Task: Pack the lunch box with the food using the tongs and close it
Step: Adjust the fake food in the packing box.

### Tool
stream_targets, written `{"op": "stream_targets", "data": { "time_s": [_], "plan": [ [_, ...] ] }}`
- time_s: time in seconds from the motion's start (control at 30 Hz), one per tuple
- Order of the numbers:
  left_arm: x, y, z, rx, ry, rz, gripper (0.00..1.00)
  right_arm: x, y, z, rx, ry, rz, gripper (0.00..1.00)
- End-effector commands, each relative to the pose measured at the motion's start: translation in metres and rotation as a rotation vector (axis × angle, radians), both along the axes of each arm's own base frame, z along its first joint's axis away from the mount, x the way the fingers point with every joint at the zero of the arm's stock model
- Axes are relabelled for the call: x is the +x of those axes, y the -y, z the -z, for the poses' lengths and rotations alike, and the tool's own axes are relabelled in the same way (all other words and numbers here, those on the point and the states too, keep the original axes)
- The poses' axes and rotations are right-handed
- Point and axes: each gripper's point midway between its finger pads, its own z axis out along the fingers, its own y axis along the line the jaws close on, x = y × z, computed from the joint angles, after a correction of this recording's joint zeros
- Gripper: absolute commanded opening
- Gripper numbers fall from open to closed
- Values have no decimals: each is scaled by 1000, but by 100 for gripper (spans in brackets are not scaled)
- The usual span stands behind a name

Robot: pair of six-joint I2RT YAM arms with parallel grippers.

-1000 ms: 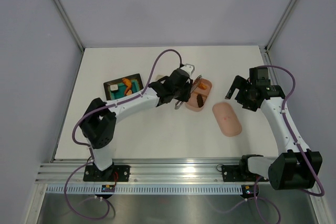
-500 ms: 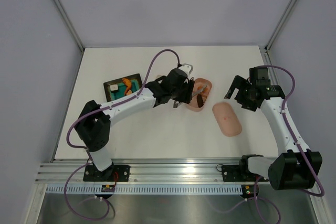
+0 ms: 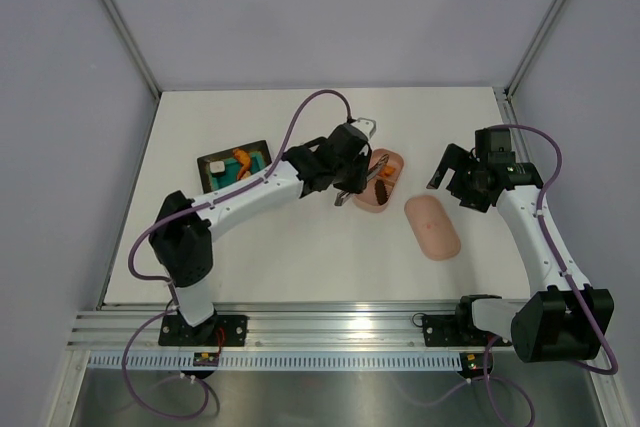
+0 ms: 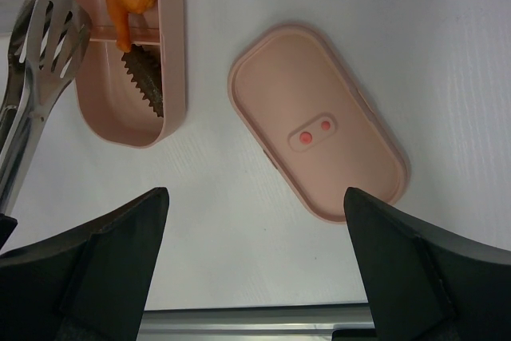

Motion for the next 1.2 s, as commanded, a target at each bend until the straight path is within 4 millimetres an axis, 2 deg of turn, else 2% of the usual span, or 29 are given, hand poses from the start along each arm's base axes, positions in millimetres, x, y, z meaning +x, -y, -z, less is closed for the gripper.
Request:
{"op": "stream_targets", "data": {
  "time_s": [0.0,0.3,0.47,0.63,0.77,0.97,1.17],
  "plan": [
    [-2,12,-11,-10,0,-1,26,2,-3,-9,12,46,-16,100],
    [-2,16,4,30,-57,-17,14,-2,-1,-10,3,50,-15,100],
    [-2,19,14,40,-78,-14,12,-3,-1,-10,5,49,-13,99],
    [6,26,20,54,-67,-15,11,-4,0,-12,0,54,-11,100],
    [14,27,17,65,-51,-29,10,-7,1,-12,-5,50,-9,99],
    [19,20,10,93,-18,-46,10,-6,0,-12,-2,54,-11,99],
    [21,16,21,143,-39,-47,10,-5,-1,-12,5,54,-12,99]
  ]
}}
